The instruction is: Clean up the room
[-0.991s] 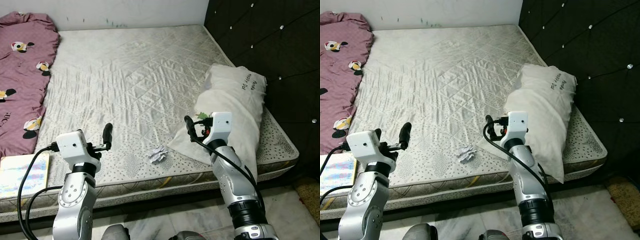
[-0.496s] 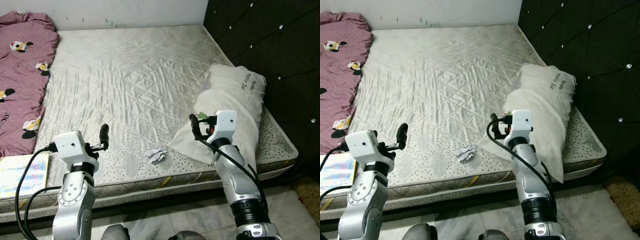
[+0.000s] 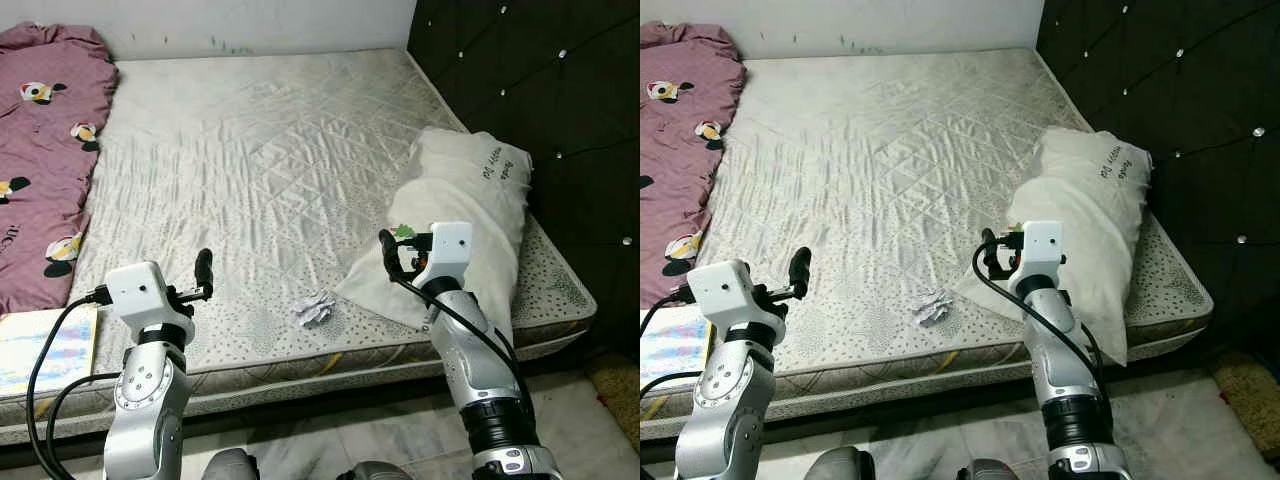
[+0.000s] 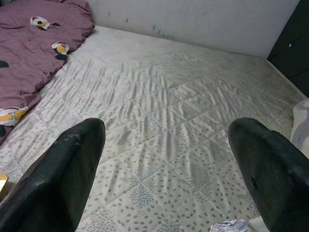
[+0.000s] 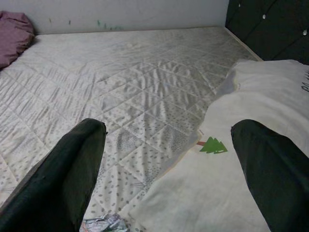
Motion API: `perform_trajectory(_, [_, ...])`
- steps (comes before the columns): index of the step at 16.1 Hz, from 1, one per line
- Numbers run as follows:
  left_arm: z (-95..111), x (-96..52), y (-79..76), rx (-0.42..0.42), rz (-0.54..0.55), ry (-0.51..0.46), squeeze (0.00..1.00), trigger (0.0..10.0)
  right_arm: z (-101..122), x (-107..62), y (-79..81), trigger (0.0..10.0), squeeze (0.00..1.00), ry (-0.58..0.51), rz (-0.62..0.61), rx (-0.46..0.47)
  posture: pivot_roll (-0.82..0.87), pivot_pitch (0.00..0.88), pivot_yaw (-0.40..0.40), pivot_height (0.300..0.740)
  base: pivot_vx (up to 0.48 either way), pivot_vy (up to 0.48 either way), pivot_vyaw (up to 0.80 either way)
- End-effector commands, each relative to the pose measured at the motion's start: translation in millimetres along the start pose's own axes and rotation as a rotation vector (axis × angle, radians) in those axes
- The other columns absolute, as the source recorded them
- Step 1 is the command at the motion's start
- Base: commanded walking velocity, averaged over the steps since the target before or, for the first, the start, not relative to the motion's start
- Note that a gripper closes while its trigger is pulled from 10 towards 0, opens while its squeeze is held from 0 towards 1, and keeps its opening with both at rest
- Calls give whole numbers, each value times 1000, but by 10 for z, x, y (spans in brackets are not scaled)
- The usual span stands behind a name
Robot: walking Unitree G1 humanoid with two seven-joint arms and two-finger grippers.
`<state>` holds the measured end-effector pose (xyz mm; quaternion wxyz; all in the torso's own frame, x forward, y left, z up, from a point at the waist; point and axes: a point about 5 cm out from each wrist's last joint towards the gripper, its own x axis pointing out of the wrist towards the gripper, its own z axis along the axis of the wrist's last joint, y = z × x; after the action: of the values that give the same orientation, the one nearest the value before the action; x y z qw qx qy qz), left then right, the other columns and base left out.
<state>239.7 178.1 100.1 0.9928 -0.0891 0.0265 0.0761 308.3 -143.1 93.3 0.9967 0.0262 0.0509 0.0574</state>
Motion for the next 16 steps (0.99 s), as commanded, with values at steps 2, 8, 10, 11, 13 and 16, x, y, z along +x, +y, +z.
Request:
perform_trajectory(2, [-18, 13, 13, 14, 21, 11, 0, 10000, -34, -5, 11, 10000, 0, 17, 9, 2, -37, 76, -21, 711, 0, 0, 0])
perform_trajectory(8, [-24, 18, 21, 13, 38, 13, 0, 10000, -43, -7, 32, 10000, 0, 21, 20, 5, -35, 71, -24, 665, 0, 0, 0])
perform_trajectory(10, [-26, 19, 20, 15, 46, 13, 0, 10000, -41, -4, 37, 10000, 0, 19, 25, 4, -34, 68, -27, 651, 0, 0, 0])
perform_trajectory(11, [-27, 18, 20, 15, 48, 12, 0, 10000, -41, -3, 41, 10000, 0, 18, 28, 4, -33, 67, -27, 651, 0, 0, 0])
perform_trajectory(13, [-24, 17, 22, 20, 55, 10, 0, 10000, -41, -2, 47, 10000, 0, 18, 32, 5, -33, 66, -29, 651, 0, 0, 0])
perform_trajectory(16, [-23, 30, 69, 26, 97, 10, 0, 10000, -45, 7, 74, 10000, 0, 22, 49, 0, -29, 65, -34, 646, 0, 0, 0])
